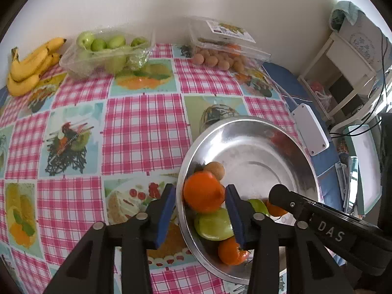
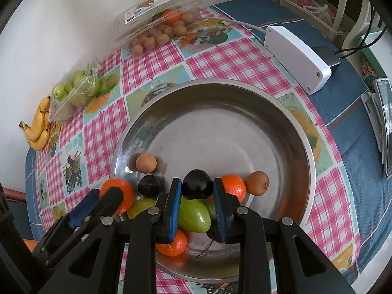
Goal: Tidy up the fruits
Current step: 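Open both tools to drop the tangerine and cherry into the bowl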
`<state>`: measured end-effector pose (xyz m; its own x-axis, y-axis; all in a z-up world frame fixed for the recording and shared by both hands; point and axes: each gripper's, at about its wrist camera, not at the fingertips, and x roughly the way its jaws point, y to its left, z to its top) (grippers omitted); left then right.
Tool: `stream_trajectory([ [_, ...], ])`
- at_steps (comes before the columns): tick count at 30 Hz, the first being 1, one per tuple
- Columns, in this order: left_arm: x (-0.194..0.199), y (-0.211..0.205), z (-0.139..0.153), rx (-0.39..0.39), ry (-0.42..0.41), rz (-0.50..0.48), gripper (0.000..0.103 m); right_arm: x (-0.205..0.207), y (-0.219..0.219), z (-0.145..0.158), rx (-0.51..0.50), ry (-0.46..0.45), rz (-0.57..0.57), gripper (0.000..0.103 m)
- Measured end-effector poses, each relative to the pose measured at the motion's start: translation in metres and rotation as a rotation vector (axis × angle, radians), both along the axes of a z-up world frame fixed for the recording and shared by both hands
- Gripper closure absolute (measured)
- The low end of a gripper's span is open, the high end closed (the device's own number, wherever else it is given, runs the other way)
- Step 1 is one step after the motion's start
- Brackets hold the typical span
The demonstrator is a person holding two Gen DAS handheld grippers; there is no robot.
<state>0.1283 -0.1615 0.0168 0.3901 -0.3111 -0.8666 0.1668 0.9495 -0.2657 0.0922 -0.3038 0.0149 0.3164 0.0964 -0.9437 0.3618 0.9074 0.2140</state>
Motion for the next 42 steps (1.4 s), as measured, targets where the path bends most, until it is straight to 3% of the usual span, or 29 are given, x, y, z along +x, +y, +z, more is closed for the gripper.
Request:
stream_trajectory([
  [21,0.005,0.019,-0.002,0.007,0.003,0.079,0.048,0.008,0.006,-0.007,-0.019,-0.024,0.036,0.075],
  [42,0.012,0.048,-0.023,0.021,0.093,0.175,0.045,0.019,0.023,-0.030,-0.062,-0.004,0.088,0.075],
])
